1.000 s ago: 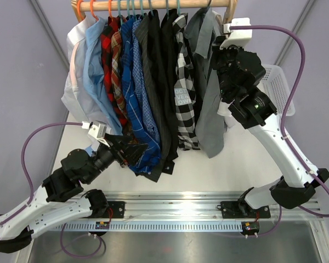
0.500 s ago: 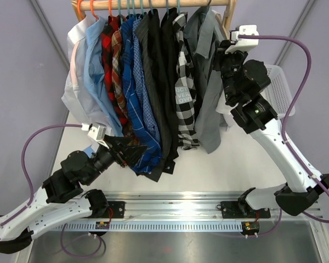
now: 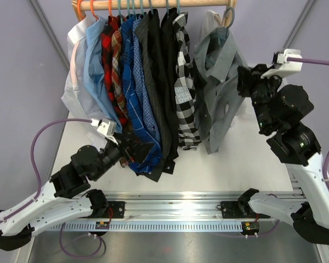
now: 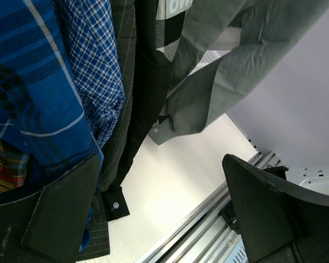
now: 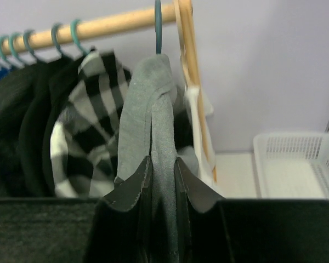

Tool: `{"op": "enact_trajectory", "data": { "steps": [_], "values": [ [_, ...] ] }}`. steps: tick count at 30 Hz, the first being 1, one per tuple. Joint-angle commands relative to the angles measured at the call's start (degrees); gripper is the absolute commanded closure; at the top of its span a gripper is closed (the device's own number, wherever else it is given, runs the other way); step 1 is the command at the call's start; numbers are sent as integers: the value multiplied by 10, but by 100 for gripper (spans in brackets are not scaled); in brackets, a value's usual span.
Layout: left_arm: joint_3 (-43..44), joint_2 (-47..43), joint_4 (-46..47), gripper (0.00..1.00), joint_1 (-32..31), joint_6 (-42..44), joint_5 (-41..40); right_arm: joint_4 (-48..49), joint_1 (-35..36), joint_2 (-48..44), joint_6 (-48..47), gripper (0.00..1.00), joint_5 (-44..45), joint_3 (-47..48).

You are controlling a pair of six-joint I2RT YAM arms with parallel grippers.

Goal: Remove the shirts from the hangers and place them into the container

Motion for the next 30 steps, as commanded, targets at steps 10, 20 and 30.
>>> {"op": "enact_trajectory", "data": {
  "steps": [10,20,30],
  "values": [
    [189,187,111,1,-2,69,9,-285,2,-197,197,100,-155,-104],
    [283,382,223,1,-5,29,74,-403,-5,-282,248,100,-205,-28],
    [400,489,258,1,-63,46,59,-467,-56,-303,229,100,-332,24]
  ]
}}
